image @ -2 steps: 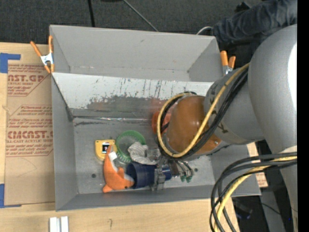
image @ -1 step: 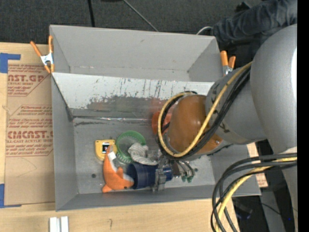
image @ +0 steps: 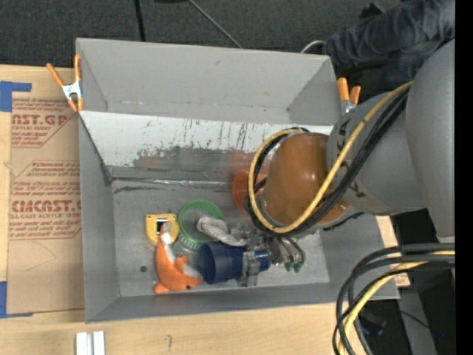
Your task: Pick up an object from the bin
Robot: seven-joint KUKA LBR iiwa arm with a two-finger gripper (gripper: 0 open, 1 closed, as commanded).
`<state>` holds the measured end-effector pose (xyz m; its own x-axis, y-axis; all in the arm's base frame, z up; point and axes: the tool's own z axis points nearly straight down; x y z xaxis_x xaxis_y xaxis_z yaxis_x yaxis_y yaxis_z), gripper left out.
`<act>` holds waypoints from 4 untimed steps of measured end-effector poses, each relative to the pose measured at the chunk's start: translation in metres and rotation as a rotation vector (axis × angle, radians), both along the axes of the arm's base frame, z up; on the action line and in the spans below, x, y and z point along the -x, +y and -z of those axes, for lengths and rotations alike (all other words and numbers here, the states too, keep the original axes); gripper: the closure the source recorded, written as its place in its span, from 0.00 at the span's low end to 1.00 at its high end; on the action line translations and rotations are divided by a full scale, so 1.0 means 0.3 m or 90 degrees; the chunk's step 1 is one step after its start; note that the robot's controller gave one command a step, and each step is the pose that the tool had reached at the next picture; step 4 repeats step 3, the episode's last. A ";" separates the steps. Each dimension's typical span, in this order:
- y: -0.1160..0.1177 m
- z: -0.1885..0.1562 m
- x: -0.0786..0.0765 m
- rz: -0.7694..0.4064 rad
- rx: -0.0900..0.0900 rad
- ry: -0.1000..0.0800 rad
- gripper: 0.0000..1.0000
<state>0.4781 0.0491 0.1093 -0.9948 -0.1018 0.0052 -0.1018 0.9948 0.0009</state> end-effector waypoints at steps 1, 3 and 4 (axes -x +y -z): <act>0.001 -0.171 -0.003 -0.001 0.000 -0.004 1.00; 0.001 -0.126 -0.003 0.000 0.000 -0.004 1.00; 0.001 -0.126 -0.003 0.000 0.000 -0.004 1.00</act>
Offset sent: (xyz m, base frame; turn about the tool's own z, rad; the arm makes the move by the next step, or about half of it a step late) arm 0.0001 0.0000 0.0144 0.0000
